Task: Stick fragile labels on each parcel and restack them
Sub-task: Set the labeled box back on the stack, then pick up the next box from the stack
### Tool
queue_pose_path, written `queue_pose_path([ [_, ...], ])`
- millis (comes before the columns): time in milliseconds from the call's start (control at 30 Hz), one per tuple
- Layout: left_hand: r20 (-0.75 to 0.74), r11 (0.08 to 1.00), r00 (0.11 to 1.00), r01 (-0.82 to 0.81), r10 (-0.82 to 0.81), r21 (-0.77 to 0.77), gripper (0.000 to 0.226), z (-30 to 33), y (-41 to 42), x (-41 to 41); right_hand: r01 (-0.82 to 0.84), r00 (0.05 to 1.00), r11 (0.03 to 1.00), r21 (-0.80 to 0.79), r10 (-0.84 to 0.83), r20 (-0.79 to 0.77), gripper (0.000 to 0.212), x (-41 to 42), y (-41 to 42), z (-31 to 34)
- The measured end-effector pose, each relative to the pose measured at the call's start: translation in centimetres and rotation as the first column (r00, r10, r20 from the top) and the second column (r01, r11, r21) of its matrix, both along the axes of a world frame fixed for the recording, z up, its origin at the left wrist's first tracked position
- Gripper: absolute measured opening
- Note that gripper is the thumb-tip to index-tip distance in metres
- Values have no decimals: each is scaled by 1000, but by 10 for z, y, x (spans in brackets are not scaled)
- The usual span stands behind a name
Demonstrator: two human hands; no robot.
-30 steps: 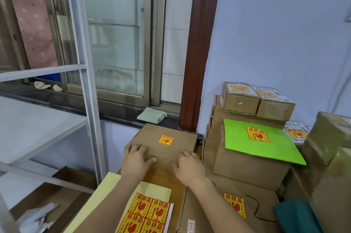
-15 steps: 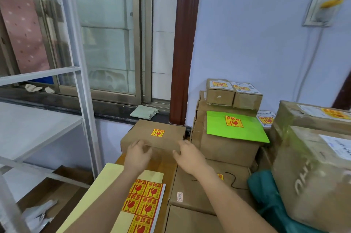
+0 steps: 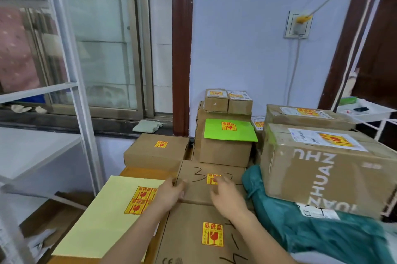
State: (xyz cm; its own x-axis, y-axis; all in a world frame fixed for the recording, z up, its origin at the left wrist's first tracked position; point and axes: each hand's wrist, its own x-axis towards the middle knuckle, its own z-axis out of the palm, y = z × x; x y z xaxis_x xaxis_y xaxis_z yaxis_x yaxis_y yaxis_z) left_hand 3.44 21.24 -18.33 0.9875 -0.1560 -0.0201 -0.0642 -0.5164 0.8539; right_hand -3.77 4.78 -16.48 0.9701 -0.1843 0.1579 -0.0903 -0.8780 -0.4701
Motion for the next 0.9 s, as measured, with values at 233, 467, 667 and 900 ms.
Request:
queue_pose_path([
  [233, -72, 997, 997, 6, -11, -72, 43, 2, 0, -16, 44, 995, 994, -103, -52, -81, 47, -26, -12, -13],
  [467, -83, 996, 996, 13, -21, -87, 43, 6, 8, -21, 48, 997, 988, -150, -56, -44, 41, -34, -7, -14],
  [667, -100, 997, 995, -9, 1, -81, 46, 4, 18, -25, 40, 999, 993, -115, -41, -8, 39, -39, -1, -17],
  [900, -92, 995, 994, -67, 60, -78, 49, -2, 26, -27, 114, 993, 993, -39, -113, 22, 42, -50, -3, -18],
])
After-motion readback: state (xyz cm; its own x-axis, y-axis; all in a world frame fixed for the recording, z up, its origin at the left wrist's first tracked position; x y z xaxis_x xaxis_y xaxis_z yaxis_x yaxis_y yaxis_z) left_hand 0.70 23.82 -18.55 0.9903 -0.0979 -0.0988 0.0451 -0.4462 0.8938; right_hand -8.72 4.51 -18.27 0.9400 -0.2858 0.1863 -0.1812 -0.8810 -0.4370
